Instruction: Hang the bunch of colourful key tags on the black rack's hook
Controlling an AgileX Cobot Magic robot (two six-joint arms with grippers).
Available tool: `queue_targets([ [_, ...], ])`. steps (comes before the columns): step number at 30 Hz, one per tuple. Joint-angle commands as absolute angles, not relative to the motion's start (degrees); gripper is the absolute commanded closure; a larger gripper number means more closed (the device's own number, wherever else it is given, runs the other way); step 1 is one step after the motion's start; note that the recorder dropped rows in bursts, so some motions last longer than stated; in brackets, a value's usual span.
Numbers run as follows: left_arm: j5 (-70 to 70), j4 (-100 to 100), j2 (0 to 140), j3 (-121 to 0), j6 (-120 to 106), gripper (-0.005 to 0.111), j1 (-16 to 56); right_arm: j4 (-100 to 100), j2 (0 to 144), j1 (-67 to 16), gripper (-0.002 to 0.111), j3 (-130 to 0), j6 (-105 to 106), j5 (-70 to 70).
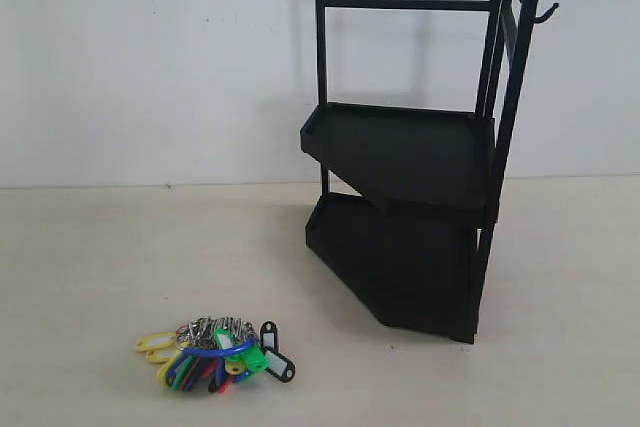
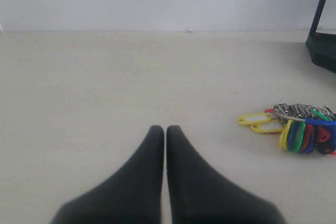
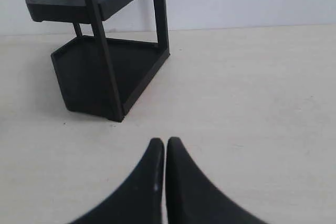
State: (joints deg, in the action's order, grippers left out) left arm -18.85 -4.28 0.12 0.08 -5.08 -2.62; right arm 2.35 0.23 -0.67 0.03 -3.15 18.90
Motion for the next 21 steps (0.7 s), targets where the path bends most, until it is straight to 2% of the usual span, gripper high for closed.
queue_targets([
  [1, -18.0, -4.7, 0.0, 0.0, -4.5, 0.102, -2.8, 2.5, 0.0, -0.6, 0.107, 0.0, -3.1, 18.4],
  [21, -18.0, -4.7, 0.0, 0.0, -4.5, 0.102, -2.8, 2.5, 0.0, -0.6, 0.107, 0.0, -2.9, 15.6],
])
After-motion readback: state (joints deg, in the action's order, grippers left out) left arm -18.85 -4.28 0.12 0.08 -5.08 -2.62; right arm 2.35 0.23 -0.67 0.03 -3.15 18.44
